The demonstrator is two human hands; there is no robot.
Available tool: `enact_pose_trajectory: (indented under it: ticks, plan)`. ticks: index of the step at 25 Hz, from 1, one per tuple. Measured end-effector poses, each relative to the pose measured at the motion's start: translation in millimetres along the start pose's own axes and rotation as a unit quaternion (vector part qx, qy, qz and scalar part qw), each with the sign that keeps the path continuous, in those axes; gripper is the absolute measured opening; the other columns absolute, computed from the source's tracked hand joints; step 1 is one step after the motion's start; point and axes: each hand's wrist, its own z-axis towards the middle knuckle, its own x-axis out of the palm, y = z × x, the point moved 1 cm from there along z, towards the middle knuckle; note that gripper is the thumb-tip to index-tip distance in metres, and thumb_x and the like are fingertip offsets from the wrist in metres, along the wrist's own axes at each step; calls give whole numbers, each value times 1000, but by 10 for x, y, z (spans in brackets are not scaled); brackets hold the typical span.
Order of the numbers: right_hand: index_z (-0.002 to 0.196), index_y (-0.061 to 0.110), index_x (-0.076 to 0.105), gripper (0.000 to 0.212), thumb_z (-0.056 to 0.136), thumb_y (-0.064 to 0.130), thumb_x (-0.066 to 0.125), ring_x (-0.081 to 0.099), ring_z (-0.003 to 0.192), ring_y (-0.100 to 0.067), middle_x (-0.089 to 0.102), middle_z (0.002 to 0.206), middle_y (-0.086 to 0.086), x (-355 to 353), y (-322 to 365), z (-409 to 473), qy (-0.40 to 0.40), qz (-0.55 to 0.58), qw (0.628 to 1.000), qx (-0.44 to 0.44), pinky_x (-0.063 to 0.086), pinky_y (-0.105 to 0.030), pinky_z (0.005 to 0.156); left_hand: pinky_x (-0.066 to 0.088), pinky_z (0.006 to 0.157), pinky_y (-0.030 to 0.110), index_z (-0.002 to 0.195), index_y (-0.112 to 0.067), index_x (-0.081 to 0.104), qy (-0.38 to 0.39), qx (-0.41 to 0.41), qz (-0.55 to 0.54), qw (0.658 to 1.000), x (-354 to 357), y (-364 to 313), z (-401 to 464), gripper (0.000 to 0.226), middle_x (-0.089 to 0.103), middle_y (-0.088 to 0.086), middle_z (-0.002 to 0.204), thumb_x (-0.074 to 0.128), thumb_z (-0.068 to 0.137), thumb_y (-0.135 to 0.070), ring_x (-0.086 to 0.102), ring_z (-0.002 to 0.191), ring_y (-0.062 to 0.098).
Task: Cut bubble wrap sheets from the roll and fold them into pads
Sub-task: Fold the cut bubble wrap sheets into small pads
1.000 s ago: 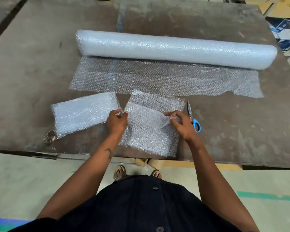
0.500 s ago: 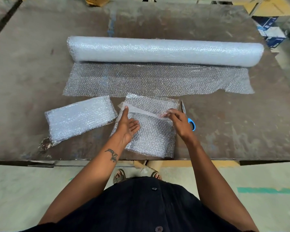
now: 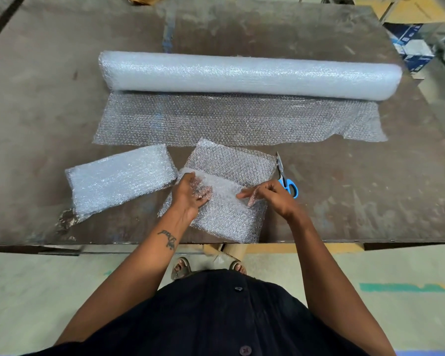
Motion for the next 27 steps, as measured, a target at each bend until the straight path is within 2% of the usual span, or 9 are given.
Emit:
enact_pose_trajectory:
  ticks: [3,5,8,10,12,16,19,23,27]
  plan:
    - [89,-9,79,40,89,21,51,67,128,-16,81,115,-1,22,22,5,29,-19,999,26,53,-41,110,54,100,59,120,-10,64,4,36,23,999,-93,-13,-33,22,62,14,128,67,102,-21,61,119,33]
    - [88,2,83,35,90,22,54,66,129,-28,80,118,5,29,16,6,35,-40,998,28,51,-53,112,60,92,50,121,-8,66,-1,99,116,988,-207,-45,-62,26,71,10,116,69,101,-26,67,105,25]
    - [89,-3,82,30,95,14,57,63,131,-6,78,123,7,36,-19,-27,68,-52,996,36,47,-40,117,44,57,20,90,-10,64,-15,241,380,893,-452,-178,-77,27,66,1,77,69,102,-34,60,65,9]
    - [90,6,84,26,99,7,60,60,133,1,77,125,8,78,-17,-26,102,-64,991,50,44,-34,118,34,52,24,88,-10,64,-42,280,483,828,-634,-252,-34,30,61,-4,72,72,100,-37,56,62,11]
    - [99,16,86,19,96,17,68,55,137,3,75,128,13,114,1,-16,126,-99,985,61,40,-34,121,35,54,24,94,-16,68,-62,286,535,792,-758,-266,-16,22,65,-9,75,75,97,-36,59,66,9]
    - [104,32,86,22,85,31,76,62,126,2,72,128,25,167,57,-7,142,-205,968,19,47,-39,115,42,63,33,110,-8,71,-110,329,565,749,-938,-123,48,31,72,5,87,70,101,-38,64,74,22]
    - [89,47,81,18,80,32,82,64,112,2,73,110,30,317,43,-74,134,-281,950,-32,43,-49,111,50,65,38,111,-7,68,-118,350,555,745,-996,-77,48,32,72,9,87,66,103,-37,66,74,27]
    - [89,44,83,11,78,45,87,56,108,1,69,101,23,484,-136,-160,147,-331,932,-32,31,-54,109,46,60,36,114,-6,64,-109,349,555,747,-1080,-98,52,34,71,10,86,62,105,-38,63,68,23]
    - [85,47,81,30,74,75,78,61,97,7,70,93,27,558,-134,-215,160,-321,933,-17,36,-52,106,43,68,32,117,-3,63,-92,399,570,713,-1134,-74,33,34,71,14,99,66,103,-34,61,80,21]
